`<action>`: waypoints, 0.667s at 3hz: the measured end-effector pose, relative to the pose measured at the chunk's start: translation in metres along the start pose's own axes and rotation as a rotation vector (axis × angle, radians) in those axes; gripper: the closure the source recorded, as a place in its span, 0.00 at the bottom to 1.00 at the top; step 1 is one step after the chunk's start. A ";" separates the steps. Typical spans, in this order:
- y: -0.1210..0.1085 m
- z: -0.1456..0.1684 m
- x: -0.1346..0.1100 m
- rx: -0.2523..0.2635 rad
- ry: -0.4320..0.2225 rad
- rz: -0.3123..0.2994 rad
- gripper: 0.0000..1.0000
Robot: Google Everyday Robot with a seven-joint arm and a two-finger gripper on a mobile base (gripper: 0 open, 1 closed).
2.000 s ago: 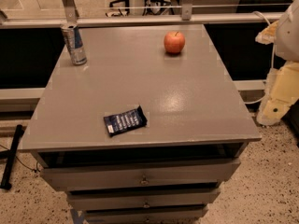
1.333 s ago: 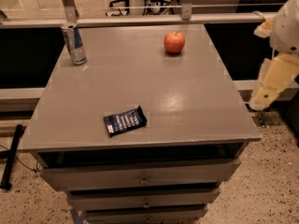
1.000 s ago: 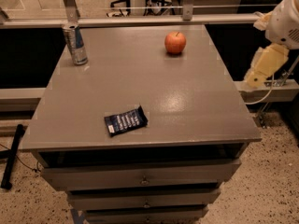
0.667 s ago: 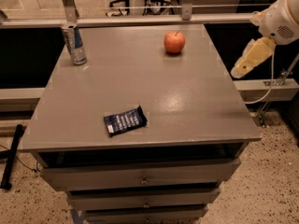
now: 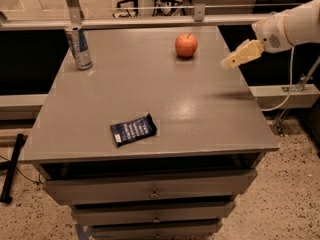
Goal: Move apple near rxbar blueberry
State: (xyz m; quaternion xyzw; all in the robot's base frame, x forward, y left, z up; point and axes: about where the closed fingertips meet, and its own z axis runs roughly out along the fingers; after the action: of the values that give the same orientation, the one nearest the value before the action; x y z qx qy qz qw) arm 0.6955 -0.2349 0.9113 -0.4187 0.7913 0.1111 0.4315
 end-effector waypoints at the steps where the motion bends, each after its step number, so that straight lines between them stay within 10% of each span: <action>1: 0.000 0.000 0.000 -0.001 0.001 -0.001 0.00; 2: 0.002 0.008 -0.008 0.000 -0.045 -0.008 0.00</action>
Offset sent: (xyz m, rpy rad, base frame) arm 0.0120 0.0197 0.0083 0.0739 -0.0938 0.0218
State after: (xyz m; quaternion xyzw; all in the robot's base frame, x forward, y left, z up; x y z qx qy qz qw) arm 0.7011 -0.2246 0.9124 -0.4193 0.7797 0.1185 0.4496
